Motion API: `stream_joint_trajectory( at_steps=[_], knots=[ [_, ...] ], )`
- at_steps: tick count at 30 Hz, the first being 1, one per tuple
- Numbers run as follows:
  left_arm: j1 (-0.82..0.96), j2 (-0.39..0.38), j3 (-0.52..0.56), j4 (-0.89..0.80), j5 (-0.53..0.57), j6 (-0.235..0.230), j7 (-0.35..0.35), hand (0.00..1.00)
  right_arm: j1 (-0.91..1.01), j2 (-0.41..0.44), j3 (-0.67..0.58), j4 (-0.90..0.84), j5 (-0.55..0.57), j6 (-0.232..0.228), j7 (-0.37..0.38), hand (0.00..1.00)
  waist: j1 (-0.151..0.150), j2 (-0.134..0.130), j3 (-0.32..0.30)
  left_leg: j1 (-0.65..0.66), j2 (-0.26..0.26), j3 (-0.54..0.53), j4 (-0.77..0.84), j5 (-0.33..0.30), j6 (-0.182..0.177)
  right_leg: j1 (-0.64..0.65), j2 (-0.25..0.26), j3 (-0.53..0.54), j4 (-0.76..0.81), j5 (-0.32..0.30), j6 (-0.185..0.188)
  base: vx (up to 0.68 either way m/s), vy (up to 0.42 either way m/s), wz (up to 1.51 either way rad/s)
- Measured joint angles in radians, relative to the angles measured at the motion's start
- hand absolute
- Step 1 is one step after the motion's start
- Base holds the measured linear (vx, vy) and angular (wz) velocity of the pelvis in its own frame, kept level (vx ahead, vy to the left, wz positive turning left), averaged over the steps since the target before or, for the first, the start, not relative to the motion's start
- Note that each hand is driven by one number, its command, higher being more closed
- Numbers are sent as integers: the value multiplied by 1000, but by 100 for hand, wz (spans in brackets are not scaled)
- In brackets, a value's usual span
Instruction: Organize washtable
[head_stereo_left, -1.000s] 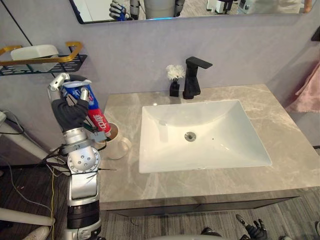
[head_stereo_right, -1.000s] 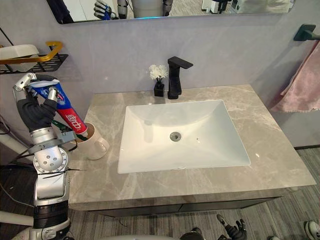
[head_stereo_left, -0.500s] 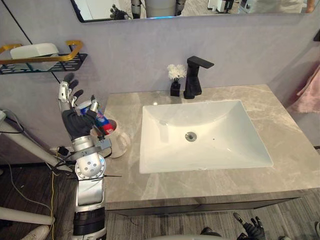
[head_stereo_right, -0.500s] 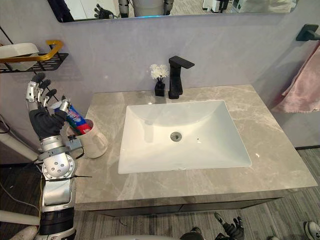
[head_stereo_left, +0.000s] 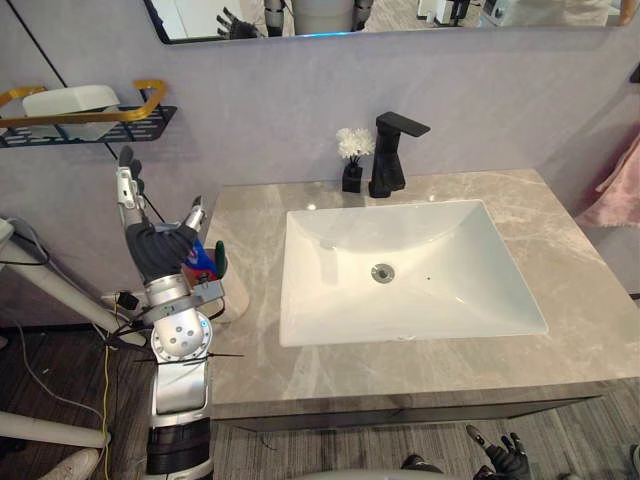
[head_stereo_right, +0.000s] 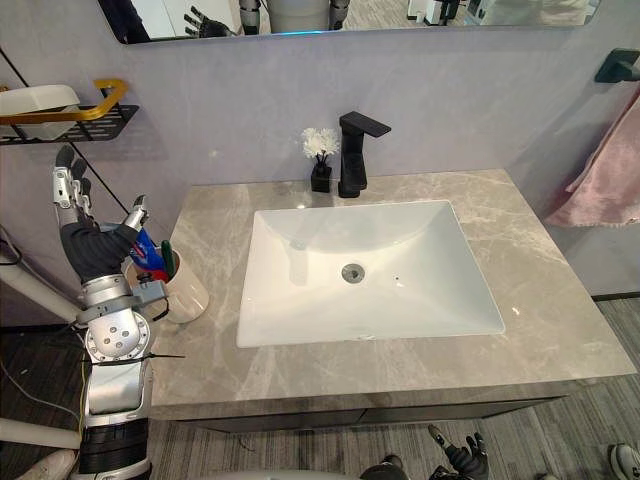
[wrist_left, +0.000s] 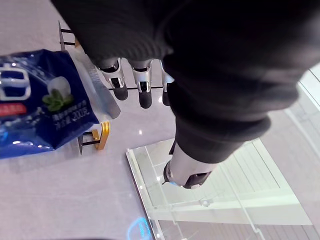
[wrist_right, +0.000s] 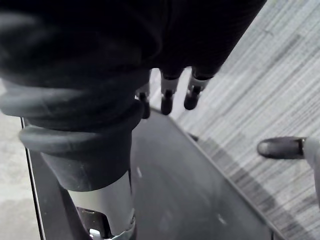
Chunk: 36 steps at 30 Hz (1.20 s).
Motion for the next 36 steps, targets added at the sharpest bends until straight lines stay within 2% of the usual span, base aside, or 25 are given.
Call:
stream_joint_trajectory(
  at_steps=[3,5,11,16,17,22,27,32,36],
  knots=[
    [33,-8,0,-66,-3,-7,0,0,-1,0,0,0,0,0,-1,0,-1,0,0,-1,0,-2,0,0,0,0,0,-2,0,0,0,0,0,0],
    [53,-27,3,-125,-28,-28,1,0,-3,0,0,0,0,0,-3,0,3,0,0,-2,-1,-5,0,0,1,0,-2,-5,0,0,0,0,0,4],
    [142,-78,42,-213,-142,-84,1,0,-19,0,0,38,1,2,-3,0,24,1,1,-4,-2,-25,0,0,1,10,-3,-22,0,0,0,2,-3,7],
    [260,-124,104,-225,-261,-103,0,0,-31,-2,0,69,3,11,-3,0,32,0,1,-3,-4,-38,0,0,2,20,-6,-31,0,-1,0,14,-2,10],
    [286,-135,115,-224,-285,-103,0,100,-41,-4,0,83,3,12,-3,0,34,-1,1,-3,-4,-41,0,0,2,22,-6,-31,0,-1,0,10,-2,6],
    [348,-177,112,-146,-355,-109,-48,100,-55,-8,14,118,10,13,-3,0,39,-5,4,-3,-5,-55,0,0,2,29,-8,-39,0,-2,2,10,-4,6],
    [376,-179,63,-54,-399,-106,-103,100,-56,-10,40,121,10,14,-3,0,39,-18,9,-7,-6,-69,0,1,3,34,-10,-55,1,-5,6,21,-5,9],
    [378,-179,-9,64,-432,-71,-155,100,-57,-10,74,154,10,15,-4,0,50,-20,9,-15,-9,-78,0,1,3,33,-12,-59,1,-7,8,45,6,7],
    [387,-180,-47,110,-432,-64,-173,100,-58,-10,87,155,10,15,-5,0,52,-22,9,-16,-9,-78,-1,1,3,33,-12,-59,1,-9,12,42,0,1]
  ],
)
